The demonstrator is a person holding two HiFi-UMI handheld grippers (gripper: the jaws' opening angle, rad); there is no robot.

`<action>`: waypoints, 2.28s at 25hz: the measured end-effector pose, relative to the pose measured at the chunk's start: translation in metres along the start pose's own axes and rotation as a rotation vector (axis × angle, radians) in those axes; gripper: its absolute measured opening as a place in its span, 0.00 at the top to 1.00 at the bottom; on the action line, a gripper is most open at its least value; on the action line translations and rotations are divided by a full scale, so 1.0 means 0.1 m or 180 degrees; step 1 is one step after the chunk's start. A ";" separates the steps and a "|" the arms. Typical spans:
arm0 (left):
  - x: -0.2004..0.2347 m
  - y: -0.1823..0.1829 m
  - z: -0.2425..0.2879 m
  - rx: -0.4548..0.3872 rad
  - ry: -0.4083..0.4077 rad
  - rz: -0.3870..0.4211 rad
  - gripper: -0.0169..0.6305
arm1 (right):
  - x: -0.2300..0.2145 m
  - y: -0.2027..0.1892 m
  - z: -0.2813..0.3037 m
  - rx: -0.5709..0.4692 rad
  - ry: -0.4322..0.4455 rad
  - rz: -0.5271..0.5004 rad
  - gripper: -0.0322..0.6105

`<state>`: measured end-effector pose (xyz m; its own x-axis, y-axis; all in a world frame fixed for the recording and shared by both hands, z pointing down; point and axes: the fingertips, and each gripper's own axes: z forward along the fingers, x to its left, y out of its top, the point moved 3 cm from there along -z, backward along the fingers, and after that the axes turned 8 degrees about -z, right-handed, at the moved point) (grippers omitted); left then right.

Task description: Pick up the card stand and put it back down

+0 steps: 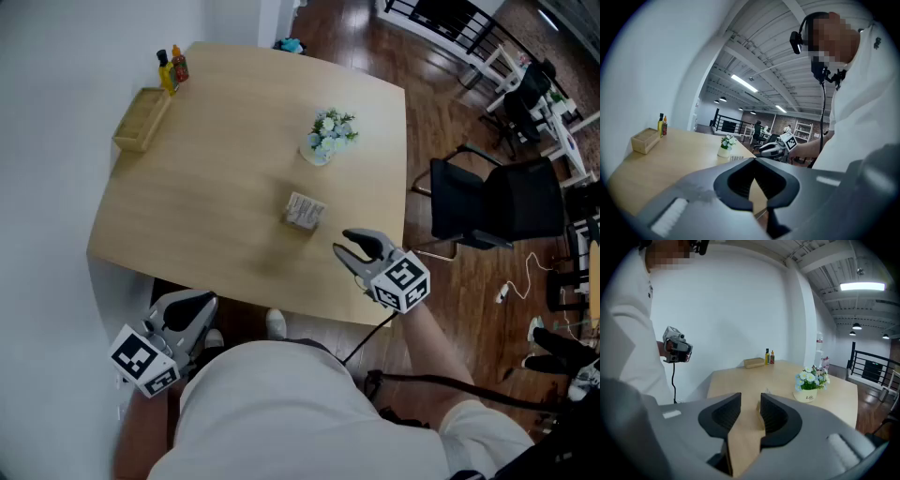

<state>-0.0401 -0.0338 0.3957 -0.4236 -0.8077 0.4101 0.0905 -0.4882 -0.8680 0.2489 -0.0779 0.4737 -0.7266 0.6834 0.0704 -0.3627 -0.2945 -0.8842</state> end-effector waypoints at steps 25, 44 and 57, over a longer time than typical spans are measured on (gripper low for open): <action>0.11 -0.03 0.17 -0.0145 0.0493 -0.0254 0.97 | -0.77 -0.43 1.11 0.0303 0.0571 -0.0053 0.74; 0.06 -0.10 0.12 -0.0113 0.0558 -0.0322 0.97 | -0.69 -0.44 1.20 0.0316 0.0647 -0.0113 0.91; 0.10 -0.08 0.04 -0.0133 0.0511 -0.0317 0.97 | -0.70 -0.32 1.12 0.0287 0.0580 -0.0071 0.92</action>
<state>-0.0417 -0.0392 0.4079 -0.5672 -0.6913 0.4476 0.0048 -0.5463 -0.8376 0.2458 -0.1912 0.5492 -0.6032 0.7976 -0.0023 -0.4343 -0.3309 -0.8378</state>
